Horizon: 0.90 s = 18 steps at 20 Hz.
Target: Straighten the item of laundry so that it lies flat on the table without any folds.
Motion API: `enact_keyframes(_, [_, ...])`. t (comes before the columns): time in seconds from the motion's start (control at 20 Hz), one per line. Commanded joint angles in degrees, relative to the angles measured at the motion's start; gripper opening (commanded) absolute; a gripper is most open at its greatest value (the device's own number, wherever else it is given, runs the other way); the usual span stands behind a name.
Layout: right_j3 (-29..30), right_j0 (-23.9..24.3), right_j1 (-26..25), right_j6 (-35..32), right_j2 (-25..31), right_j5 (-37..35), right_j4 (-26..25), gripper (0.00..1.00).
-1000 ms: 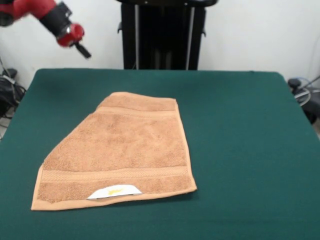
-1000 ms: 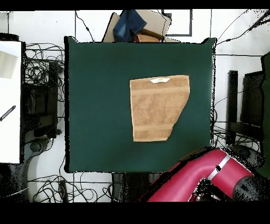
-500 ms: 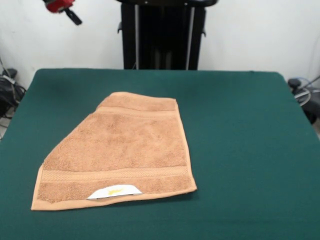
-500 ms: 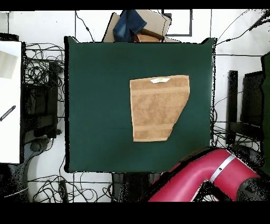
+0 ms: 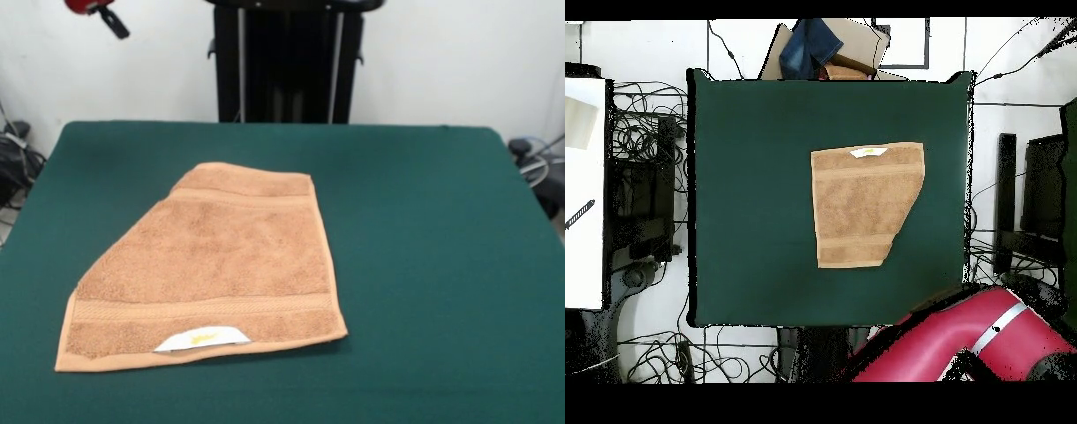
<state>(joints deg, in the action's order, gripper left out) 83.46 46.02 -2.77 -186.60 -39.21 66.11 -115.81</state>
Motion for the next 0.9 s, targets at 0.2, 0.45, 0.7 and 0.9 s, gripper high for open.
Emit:
enact_keyframes(0.2, [0.0,-3.2,2.7,3.9,12.3,1.9,3.1,0.0])
enact_keyframes(0.45, [0.0,-4.3,3.2,3.1,12.5,1.8,3.0,0.0])
enact_keyframes(0.7, [0.2,-5.3,3.6,3.3,12.6,1.5,3.3,0.0])
enact_keyframes(0.9, [0.7,-5.6,4.7,6.0,13.8,1.6,3.8,0.0])
